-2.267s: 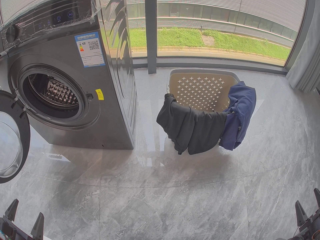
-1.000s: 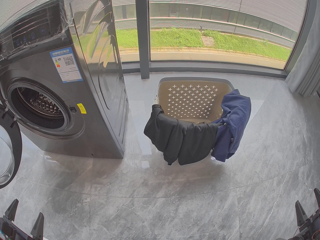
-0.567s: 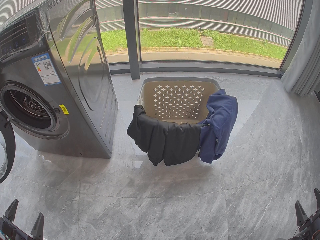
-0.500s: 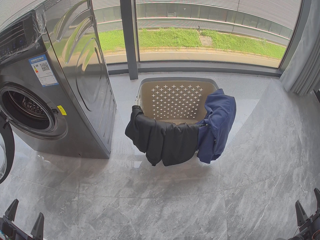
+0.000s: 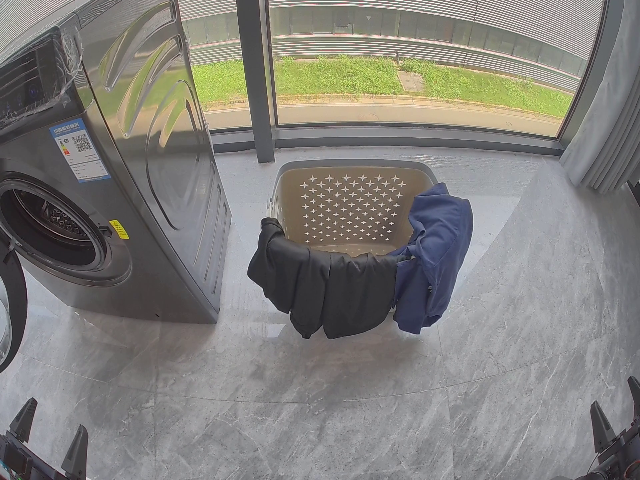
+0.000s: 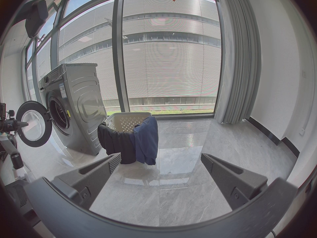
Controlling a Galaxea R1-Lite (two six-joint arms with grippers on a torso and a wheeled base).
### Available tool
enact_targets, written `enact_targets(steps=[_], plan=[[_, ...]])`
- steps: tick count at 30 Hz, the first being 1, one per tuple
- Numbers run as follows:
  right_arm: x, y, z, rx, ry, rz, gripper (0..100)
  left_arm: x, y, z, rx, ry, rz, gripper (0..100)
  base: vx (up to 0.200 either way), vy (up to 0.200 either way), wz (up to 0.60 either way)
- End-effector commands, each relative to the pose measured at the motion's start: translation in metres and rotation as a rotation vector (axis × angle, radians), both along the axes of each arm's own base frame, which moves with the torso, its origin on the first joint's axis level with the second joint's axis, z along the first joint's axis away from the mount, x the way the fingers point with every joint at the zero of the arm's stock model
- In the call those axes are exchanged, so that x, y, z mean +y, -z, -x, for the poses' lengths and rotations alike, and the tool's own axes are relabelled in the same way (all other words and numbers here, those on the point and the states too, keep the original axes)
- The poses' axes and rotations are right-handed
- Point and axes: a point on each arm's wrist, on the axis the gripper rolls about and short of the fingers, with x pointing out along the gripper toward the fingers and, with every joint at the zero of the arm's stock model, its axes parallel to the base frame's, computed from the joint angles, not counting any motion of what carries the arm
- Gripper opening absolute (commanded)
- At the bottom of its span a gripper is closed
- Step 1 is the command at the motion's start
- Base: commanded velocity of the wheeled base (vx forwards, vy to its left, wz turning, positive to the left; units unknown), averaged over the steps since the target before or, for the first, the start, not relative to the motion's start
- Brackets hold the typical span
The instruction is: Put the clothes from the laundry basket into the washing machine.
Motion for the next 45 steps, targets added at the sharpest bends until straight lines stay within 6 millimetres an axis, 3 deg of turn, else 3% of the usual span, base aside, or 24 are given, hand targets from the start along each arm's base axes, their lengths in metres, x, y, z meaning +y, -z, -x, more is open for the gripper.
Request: enact_targets(steps=[1, 10, 19, 45], plan=[[0.0, 0.0052, -0.0003, 0.005, -0.001, 0.001, 100, 0.0, 0.0052, -0.0001, 0.001, 0.0, 0.0, 100, 0.0, 0.0, 0.0], [0.0, 0.0052, -0.0003, 0.005, -0.001, 0.001, 100, 0.0, 0.0052, -0.0001, 0.001, -0.002, 0.0, 100, 0.0, 0.0, 0.0], [0.0, 0.0052, -0.0003, 0.005, -0.001, 0.001, 100, 0.0, 0.0052, -0.0001, 0.001, 0.0, 0.0, 100, 0.0, -0.2, 0.0], [0.0, 0.0052, -0.0003, 0.005, -0.001, 0.0, 100, 0.0, 0.0052, -0.0001, 0.001, 0.0, 0.0, 100, 0.0, 0.0, 0.0]])
